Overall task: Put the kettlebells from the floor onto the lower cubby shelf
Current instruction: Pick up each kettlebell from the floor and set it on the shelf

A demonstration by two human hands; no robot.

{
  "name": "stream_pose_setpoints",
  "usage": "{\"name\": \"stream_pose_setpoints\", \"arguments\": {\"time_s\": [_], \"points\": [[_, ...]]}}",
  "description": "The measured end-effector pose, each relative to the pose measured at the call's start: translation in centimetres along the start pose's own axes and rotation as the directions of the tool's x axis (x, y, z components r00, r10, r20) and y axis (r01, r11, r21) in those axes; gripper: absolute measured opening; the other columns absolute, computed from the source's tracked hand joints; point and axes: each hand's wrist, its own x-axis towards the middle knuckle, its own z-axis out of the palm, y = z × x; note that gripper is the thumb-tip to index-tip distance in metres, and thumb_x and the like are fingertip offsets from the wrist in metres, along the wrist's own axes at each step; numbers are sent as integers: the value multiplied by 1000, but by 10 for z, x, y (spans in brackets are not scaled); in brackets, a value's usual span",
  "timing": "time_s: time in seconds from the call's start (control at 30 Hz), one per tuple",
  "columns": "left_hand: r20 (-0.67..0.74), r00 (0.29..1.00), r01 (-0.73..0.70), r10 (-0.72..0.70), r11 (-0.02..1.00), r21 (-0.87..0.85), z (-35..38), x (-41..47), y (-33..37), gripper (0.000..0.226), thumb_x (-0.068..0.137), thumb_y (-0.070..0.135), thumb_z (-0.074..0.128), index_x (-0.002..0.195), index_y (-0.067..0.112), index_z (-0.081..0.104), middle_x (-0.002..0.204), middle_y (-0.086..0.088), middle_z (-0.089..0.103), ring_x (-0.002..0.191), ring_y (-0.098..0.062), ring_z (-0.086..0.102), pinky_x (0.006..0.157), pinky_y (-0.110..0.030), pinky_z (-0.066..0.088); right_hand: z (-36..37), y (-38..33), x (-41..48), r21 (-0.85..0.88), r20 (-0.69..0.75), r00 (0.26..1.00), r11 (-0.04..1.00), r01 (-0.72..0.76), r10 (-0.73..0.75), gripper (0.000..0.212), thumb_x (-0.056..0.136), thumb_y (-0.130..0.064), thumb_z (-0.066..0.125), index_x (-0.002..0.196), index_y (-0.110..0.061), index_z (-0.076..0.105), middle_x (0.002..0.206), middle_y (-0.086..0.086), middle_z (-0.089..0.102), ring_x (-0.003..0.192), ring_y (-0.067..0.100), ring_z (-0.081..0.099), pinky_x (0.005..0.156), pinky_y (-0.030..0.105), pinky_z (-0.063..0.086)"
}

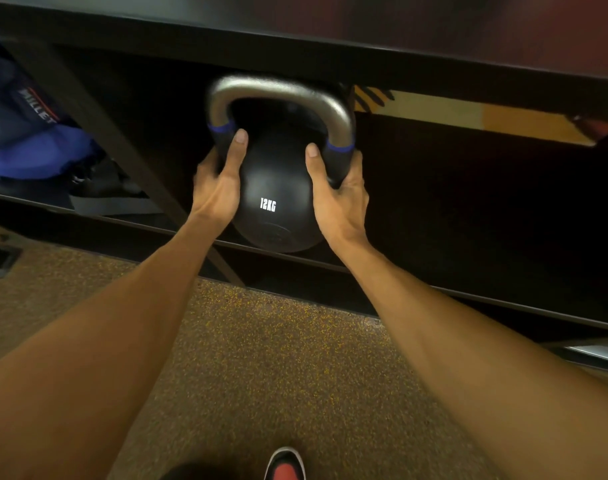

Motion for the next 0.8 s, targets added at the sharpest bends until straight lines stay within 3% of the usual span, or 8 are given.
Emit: {"name": "stream_pose_setpoints", "arguments": {"time_s": [0.17,0.33,0.53,0.63,0.73,0.8], "points": [[9,1000,-7,6,1000,13,-6,5,2,57,82,87,53,119,46,68,121,11,74,117,-10,67,111,-42,49,6,-1,1,-7,-2,1000,1000,8,-8,54,85,-75,62,128,-42,55,119,-8,68,122,13,59,106,38,48],[3,999,42,-42,999,-4,-3,-4,6,53,86,82,52,125,50,62,121,16,72,117,-6,66,112,-38,48,3,-6,-3,11,33,999,999,-31,31,55,95,-63,63,140,-34,50,121,-11,66,114,2,58,89,13,37],[-64,995,79,-82,996,-45,-4,-5,12,65,83,80,60,131,38,67,115,13,75,108,-6,69,107,-36,53,7,-7,-6,40,75,994,995,-88,84,63,93,-66,62,142,-32,41,130,-4,59,127,16,50,101,30,36],[-99,989,102,-107,993,-56,-4,-4,12,70,76,85,61,127,39,69,112,12,75,107,-8,70,105,-38,54,10,-6,-8,26,106,990,995,-92,88,66,83,-76,60,134,-41,37,136,-3,56,136,22,45,112,40,37],[-134,982,127,-136,989,-69,-7,-1,8,94,64,94,62,137,35,64,126,9,72,113,-12,69,105,-37,54,3,-10,-5,-6,180,978,995,-103,102,78,86,-71,63,147,-32,34,145,2,52,138,22,46,114,37,37],[-135,980,142,-147,989,-45,-7,-6,11,91,68,93,60,138,36,63,128,9,70,115,-12,67,106,-35,53,-4,-12,-1,-49,234,965,993,-111,119,82,90,-67,63,154,-28,29,149,2,51,139,22,47,111,34,37]]}}
